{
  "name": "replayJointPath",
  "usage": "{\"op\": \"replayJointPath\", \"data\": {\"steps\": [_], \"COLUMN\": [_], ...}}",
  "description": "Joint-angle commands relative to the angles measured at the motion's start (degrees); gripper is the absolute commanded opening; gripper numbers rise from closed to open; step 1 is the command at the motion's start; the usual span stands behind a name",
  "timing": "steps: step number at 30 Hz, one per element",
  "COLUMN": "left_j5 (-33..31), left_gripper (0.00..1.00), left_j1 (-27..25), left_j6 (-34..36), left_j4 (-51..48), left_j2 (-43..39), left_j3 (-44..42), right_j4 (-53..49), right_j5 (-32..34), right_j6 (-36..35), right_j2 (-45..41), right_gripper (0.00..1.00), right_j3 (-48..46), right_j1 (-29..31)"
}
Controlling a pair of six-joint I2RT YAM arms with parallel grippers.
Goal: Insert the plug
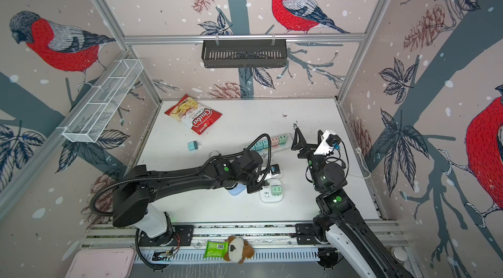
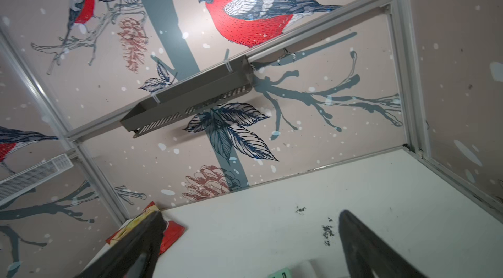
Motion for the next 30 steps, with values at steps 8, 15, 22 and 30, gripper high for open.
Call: {"op": "replayJointPath", "data": {"steps": [8,15,22,30], "left_j5": [-0.1,-0.1,0.5,-0.6], "left_gripper": [0.00,0.00,0.00,0.00], "left_j1": [-1.9,-2.3,-3.1,-3.3], "left_j6": [-3.6,-4.3,-4.4,-5.0], "left_j4": [-2.3,-2.7,-2.5,-2.8], "left_j2": [4.4,5.8,5.9,6.2], "left_j3": [2.3,2.7,2.4,2.2], "right_j4": [0.0,-0.1,-0.3,-0.5], "right_j5": [-12.4,-12.2,-12.2,-12.2], "right_j6": [8.4,8.4,8.3,8.4], "right_j2": [1.6,1.3,1.2,1.1], "right_gripper": [1.00,1.00,1.00,1.00], "right_j3": [-0.5,-0.6,-0.6,-0.6], "right_j1": [-10.6,-10.7,-10.8,-10.8]}}
